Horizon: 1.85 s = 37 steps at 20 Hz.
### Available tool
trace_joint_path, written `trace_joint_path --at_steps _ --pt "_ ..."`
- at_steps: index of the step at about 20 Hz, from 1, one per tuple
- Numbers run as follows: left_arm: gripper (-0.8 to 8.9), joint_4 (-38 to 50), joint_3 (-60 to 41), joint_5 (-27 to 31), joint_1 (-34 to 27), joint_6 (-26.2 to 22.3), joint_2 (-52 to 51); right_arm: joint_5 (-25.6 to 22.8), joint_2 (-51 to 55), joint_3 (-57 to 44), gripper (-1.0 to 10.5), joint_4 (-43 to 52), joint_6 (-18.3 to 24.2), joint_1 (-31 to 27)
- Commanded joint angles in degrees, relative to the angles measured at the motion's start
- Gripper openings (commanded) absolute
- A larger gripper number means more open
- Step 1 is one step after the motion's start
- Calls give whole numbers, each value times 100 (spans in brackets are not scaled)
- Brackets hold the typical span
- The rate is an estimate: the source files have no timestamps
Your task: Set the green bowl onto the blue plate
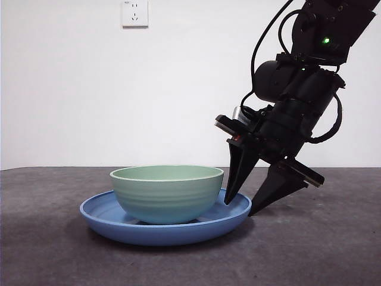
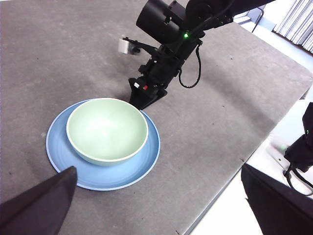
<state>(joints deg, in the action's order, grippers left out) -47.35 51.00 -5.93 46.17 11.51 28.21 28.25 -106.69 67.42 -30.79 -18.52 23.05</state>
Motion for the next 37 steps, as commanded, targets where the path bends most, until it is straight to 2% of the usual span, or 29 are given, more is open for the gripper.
trace_joint_path --at_steps 1,4,6,14,17,22,29,33,37 --pt "570 66 31 -4 50 13 20 -129 162 291 235 -81 17 -92" --pt "570 66 31 -4 50 -22 20 -160 595 636 236 -422 262 -306" --pt "570 66 31 -4 50 -31 20 -229 1069 787 305 -697 420 -428" --pt "570 66 31 -4 50 -101 20 -1108 3447 791 445 -2037 1305 -444" --pt "570 66 31 -4 50 -166 20 -1384 4074 789 454 -2411 1370 -444" --pt "570 68 31 -4 50 -181 20 -1425 5534 446 582 -3069 1394 -442" --pt "570 70 31 -4 50 -181 20 -1534 7600 -885 594 -3204 1488 -444" --pt "570 68 31 -4 50 -181 20 -1464 8048 -1414 618 -3209 1440 -444" --pt "563 68 31 -4 50 -181 20 -1462 8063 -1473 617 -3132 1443 -444"
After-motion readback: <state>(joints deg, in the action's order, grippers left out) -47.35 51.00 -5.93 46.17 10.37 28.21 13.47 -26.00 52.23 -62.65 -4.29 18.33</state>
